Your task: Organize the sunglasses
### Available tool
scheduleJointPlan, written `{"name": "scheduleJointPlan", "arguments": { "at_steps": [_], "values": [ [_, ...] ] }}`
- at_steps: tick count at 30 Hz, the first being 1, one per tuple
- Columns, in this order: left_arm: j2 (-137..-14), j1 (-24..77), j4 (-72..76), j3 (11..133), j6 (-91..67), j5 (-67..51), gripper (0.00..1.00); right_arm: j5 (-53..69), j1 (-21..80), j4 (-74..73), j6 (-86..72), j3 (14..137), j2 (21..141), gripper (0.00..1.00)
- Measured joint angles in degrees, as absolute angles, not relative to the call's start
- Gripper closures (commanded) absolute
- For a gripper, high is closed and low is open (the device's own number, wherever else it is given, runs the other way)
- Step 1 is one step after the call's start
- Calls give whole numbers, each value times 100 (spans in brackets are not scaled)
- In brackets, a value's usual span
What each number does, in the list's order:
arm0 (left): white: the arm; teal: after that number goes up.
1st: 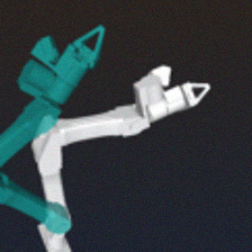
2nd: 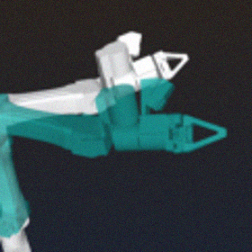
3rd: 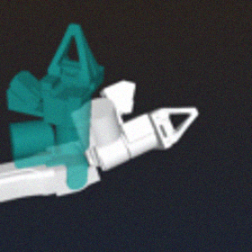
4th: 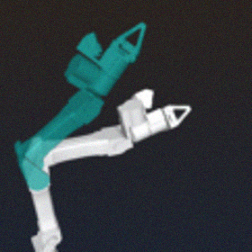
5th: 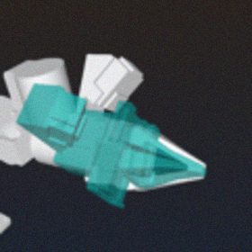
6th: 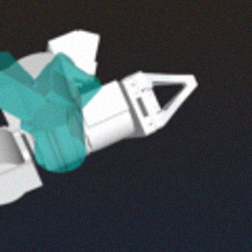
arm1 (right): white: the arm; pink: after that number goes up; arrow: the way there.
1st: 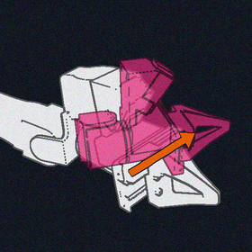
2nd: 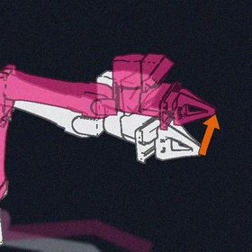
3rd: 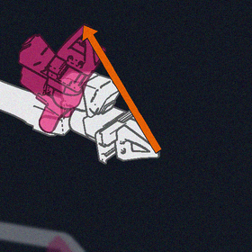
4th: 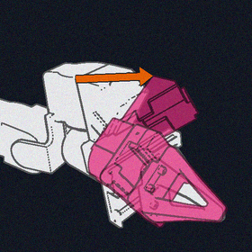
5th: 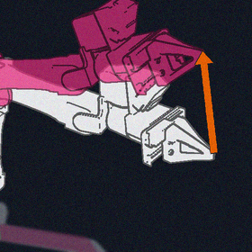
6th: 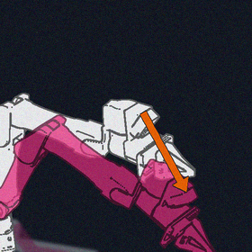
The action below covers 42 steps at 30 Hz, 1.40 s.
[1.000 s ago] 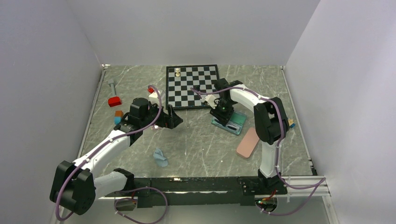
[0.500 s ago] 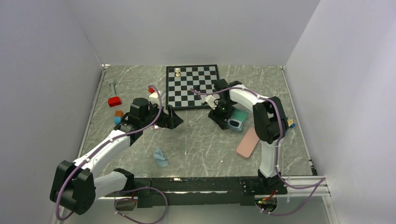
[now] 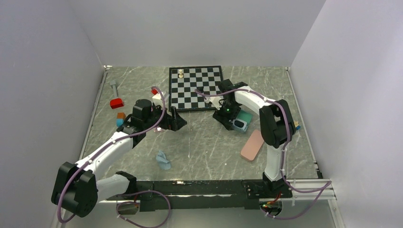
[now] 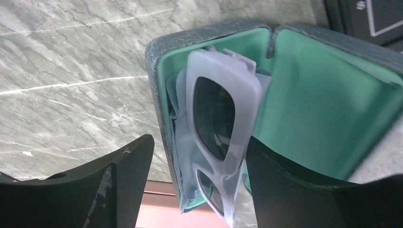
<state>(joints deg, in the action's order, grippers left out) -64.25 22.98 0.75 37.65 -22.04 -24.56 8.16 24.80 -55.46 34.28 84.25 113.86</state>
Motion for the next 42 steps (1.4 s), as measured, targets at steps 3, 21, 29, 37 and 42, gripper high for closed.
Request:
{"name": "scheduleJointPlan", "arguments": {
  "at_steps": [3,21,29,37,42],
  "values": [
    [-6484,2298,108,3765,-2215,-2473,1,635,2510,-5443,3341,8368,11222,25],
    [-6757,2294,370,3763,-2351,-2615,1,145,2668,-4668,2947,7762,10396,24],
    [-7422,2305,823,3782,-2650,-2836,1,368,2661,-3708,2604,7076,9310,24],
    [-8418,2853,945,4449,-2781,-2838,1,489,1745,-2779,1354,6901,9063,25],
    [-9181,3256,1090,5002,-2829,-2936,4,972,773,-2512,685,6904,9303,26]
  ]
}}
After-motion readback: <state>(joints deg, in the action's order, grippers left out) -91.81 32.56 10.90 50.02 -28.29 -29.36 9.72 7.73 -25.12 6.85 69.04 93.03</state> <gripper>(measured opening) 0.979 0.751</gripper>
